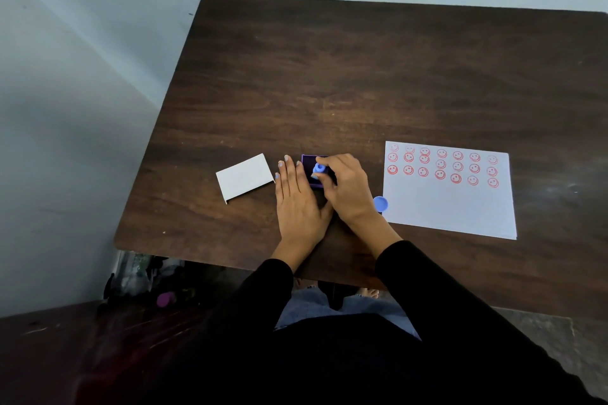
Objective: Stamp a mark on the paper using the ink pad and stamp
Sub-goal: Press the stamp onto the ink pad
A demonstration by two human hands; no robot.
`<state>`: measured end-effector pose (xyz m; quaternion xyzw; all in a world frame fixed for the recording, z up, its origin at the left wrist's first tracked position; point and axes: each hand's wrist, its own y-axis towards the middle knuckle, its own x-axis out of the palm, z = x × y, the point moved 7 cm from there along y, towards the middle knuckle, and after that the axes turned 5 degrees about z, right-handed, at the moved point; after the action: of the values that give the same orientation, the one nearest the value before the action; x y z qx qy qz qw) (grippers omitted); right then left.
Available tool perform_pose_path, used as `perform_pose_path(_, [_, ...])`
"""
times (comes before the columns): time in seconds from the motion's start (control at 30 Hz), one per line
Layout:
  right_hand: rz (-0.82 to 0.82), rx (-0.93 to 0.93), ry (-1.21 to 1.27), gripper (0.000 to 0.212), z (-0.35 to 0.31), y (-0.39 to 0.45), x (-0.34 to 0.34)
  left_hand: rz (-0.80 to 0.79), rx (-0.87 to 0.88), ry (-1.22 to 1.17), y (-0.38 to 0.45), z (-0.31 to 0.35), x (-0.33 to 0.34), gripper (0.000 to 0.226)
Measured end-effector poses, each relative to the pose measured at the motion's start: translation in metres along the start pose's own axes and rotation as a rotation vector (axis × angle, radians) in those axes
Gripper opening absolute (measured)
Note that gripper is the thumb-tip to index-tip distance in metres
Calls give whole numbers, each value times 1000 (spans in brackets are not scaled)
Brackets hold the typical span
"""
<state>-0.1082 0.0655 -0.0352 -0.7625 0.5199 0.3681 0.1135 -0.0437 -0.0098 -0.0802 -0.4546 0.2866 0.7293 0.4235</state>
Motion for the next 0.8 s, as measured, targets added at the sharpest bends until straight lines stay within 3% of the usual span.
perform_pose_path(0.2, [-17,20,-3,16,0,4,0,12,-5,-15,0,1,-2,84])
perform_pose_path(0.37, [-67,3,-16,27,0,1,4,11,6,-4,-1,1,-2,84])
perform_pose_path(0.6, [-56,55,-38,14,6,9,3,26,1,-25,-1,1,-3,86])
perform_pose_path(0.8, [-68,47,-27,27,5,4,5,22,0,-10,0,0,0,85])
